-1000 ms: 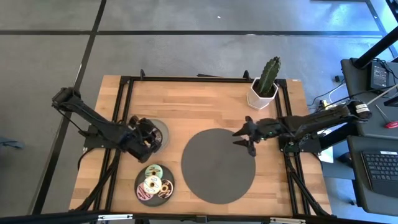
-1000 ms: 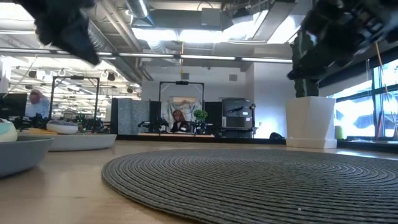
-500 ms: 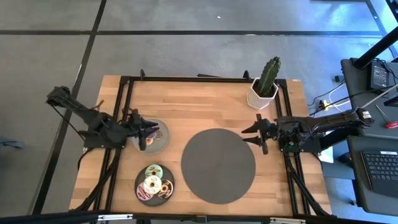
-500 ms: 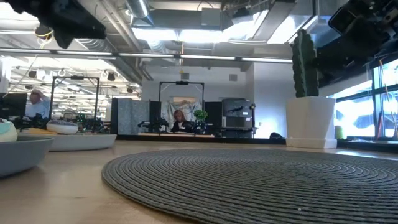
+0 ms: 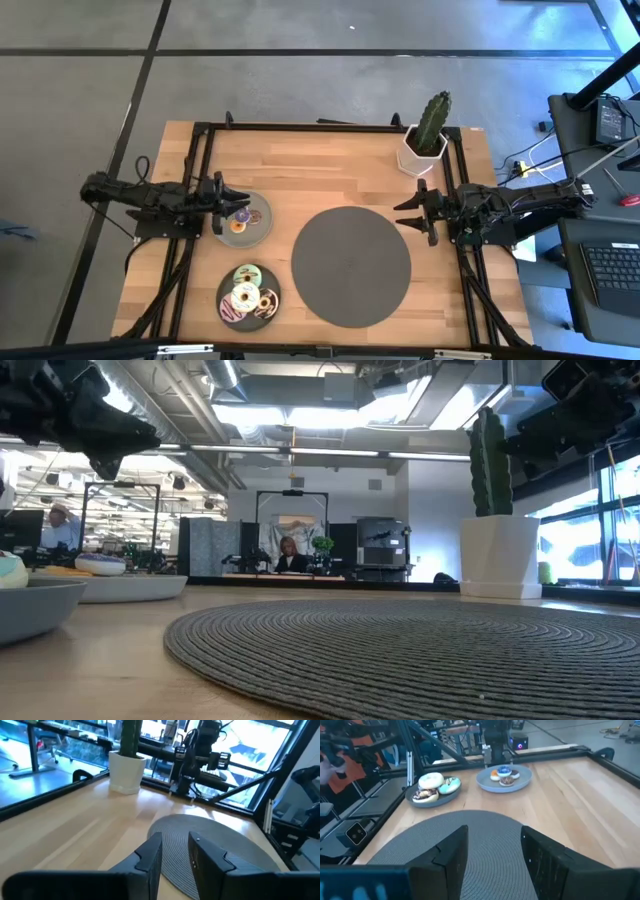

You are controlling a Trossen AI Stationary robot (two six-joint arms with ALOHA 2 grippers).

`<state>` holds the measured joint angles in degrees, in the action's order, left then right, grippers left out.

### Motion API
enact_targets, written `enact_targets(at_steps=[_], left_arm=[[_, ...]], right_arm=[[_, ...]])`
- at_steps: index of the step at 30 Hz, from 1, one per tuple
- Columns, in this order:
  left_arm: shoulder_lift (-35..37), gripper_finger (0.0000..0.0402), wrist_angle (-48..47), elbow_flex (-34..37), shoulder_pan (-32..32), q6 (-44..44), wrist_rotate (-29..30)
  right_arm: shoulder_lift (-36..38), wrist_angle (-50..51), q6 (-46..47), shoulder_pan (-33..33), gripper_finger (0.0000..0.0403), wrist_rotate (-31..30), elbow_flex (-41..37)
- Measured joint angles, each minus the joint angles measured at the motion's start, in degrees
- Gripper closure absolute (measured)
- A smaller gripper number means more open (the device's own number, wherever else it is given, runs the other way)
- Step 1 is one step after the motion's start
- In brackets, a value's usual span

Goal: Pick & Place donuts
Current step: Return to Home Position

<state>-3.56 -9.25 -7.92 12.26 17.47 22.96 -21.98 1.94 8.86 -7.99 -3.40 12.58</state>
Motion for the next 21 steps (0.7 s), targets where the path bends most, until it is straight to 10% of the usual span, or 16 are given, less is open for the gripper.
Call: enact_targets(at_steps=[21], left_arm=[[3.55,0.0307,0.39,3.6,-9.58,-0.72,-9.4]], right_arm=[[16.13,-5.85,-0.37,0.0,0.022,0.0,-12.08]])
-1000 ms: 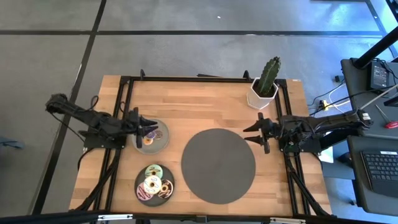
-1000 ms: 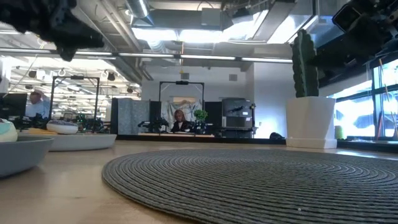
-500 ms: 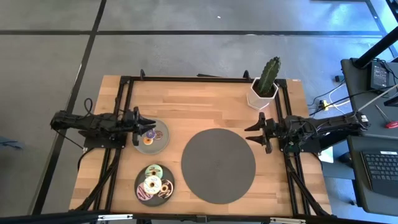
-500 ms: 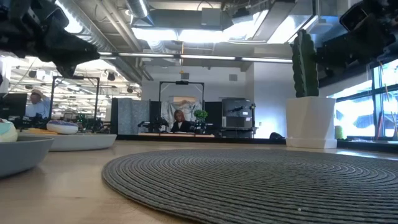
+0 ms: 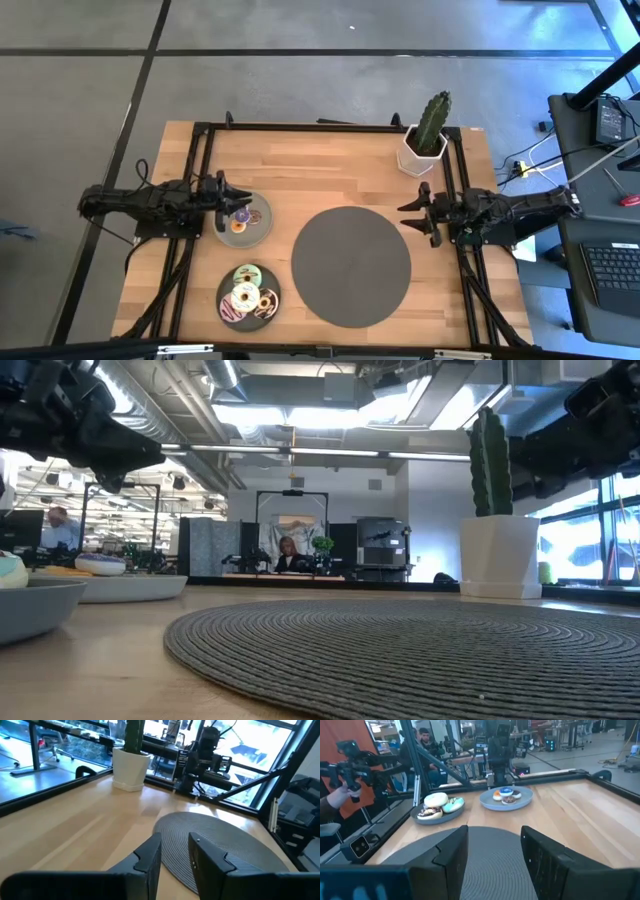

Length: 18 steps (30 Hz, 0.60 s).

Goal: Pick & Place donuts
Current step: Return to Home Position

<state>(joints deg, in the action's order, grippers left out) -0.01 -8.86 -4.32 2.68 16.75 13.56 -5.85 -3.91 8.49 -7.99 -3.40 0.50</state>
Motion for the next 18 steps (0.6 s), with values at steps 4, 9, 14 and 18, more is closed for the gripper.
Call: enact_targets(at_steps=[4,9,14,18], left_arm=[[0.0,0.0307,-0.11,0.0,-0.96,0.0,-0.02],[0.01,0.0312,0.47,0.0,-1.07,0.02,0.05],[0.02,0.0312,0.31,0.0,-1.07,1.07,0.08],[0.02,0.0309,-0.27,0.0,-1.07,1.05,0.22]], right_arm=[[4.58,2.11,-0.04,0.0,0.022,0.0,0.03],[5.79,2.53,-1.27,0.0,0.022,0.44,0.19],[5.78,2.82,-1.41,0.0,0.022,0.48,0.17],[5.77,2.79,-1.45,0.0,0.022,0.46,0.17]])
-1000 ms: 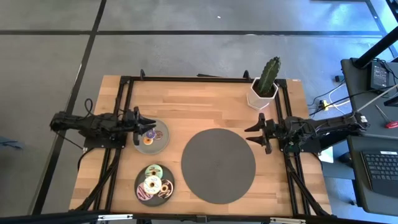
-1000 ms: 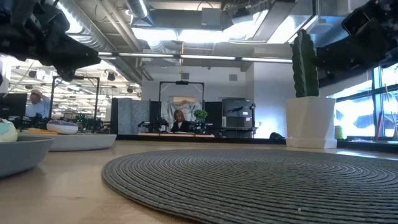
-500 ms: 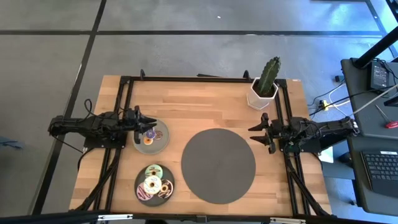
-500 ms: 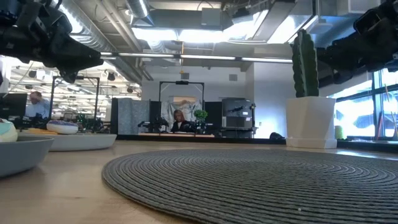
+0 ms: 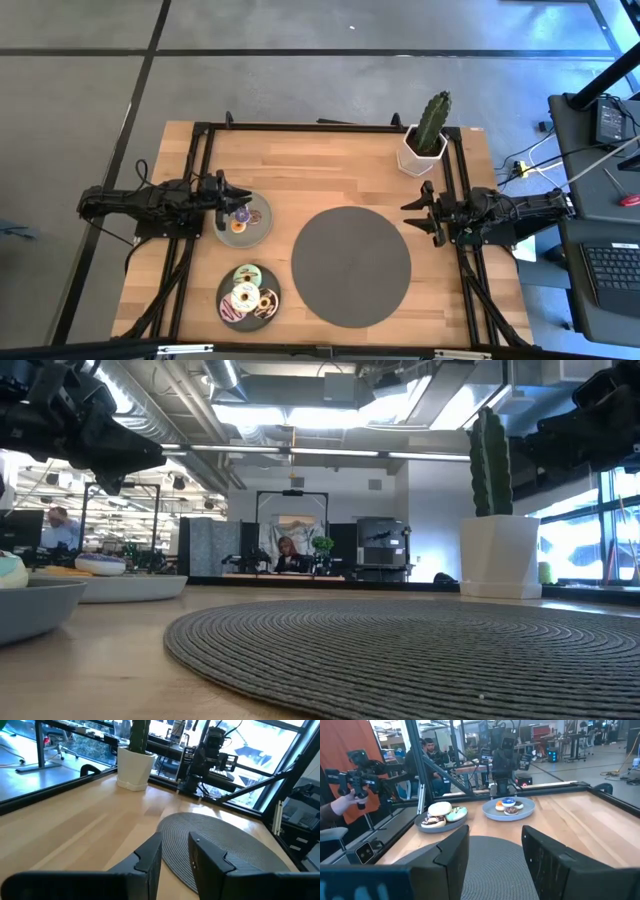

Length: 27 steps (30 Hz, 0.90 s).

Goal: Pick & Place donuts
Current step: Return to Home Position

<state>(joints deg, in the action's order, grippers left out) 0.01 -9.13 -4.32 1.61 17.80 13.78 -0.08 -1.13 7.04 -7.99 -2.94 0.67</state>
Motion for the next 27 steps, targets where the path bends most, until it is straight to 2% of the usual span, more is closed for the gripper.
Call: enact_targets(at_steps=[27], left_arm=[[0.0,0.0311,-0.06,0.0,0.0,0.0,0.02]], right_arm=[[-0.15,0.09,0.06,0.0,0.022,0.02,0.0]])
